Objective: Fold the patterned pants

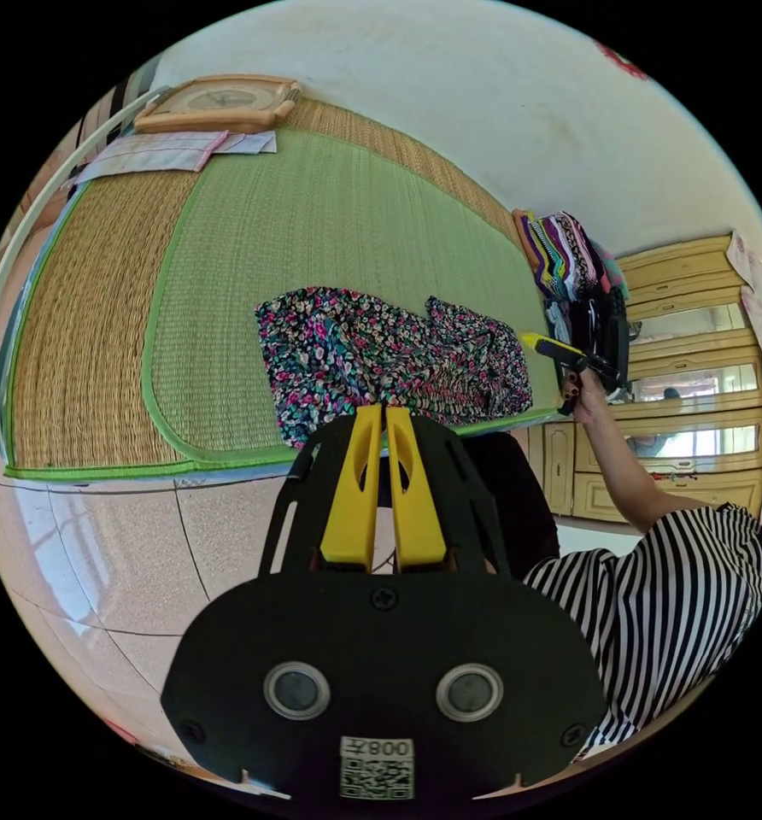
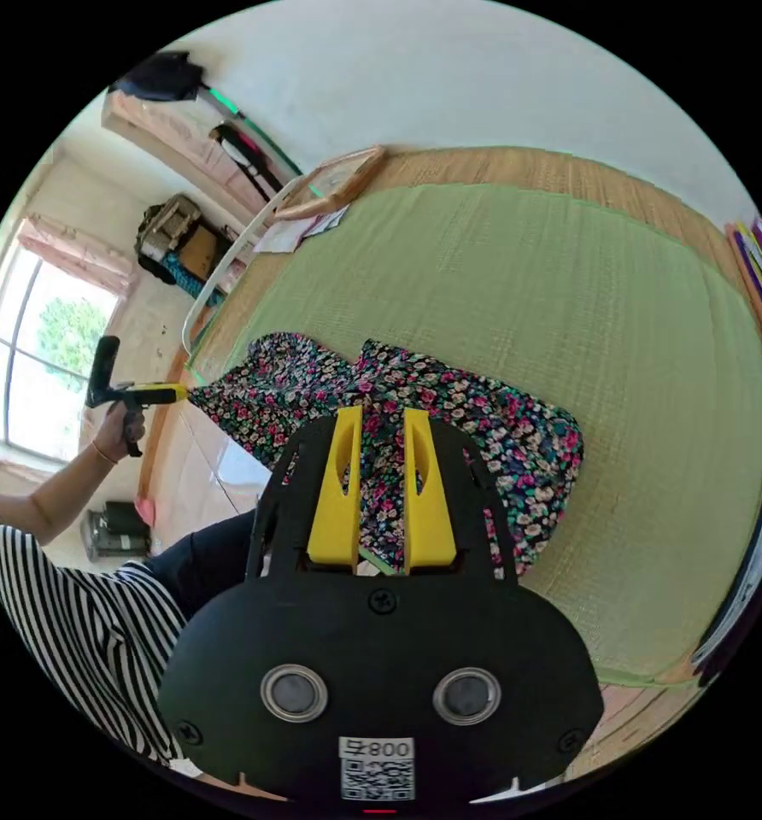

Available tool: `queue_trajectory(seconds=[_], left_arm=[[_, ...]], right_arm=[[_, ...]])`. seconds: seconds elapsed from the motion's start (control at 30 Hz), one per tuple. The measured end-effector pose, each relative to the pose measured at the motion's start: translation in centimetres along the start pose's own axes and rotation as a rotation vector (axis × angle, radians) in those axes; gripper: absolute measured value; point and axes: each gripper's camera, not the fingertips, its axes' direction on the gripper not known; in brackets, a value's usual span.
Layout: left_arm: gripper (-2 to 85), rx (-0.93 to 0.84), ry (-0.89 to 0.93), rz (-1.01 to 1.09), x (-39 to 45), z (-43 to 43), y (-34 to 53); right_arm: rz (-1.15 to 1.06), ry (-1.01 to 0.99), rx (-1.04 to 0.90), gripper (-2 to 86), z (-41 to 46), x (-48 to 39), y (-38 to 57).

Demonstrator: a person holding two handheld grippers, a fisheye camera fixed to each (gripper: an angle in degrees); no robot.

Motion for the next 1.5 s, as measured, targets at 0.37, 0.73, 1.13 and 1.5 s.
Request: queue_trajectory(seconds=[0.37, 0.73, 1.13, 1.5], left_arm=[[0.6, -0.006, -0.023, 0.012, -1.1, 0.4, 0.0], [0.6, 0.016, -0.01, -0.057, -2.7, 0.6, 0.5], [0.6, 0.011, -0.038, -0.077, -1.8, 0.8, 0.1], [0.7, -0.013, -0.047, -0.086, -0.2, 1.0, -0.8]], right_arm=[[0.036, 0.193, -0.054, -0.1, -4.0, 3.6, 1.4], [0.703, 0.217, 0.163, 0.2, -23.9, 24.3, 22.6], [0.903, -0.011, 0.258, 4.5, -26.6, 28.6, 34.7], [0.452, -0.143, 0.03, 7.9, -22.4, 19.9, 26.3]])
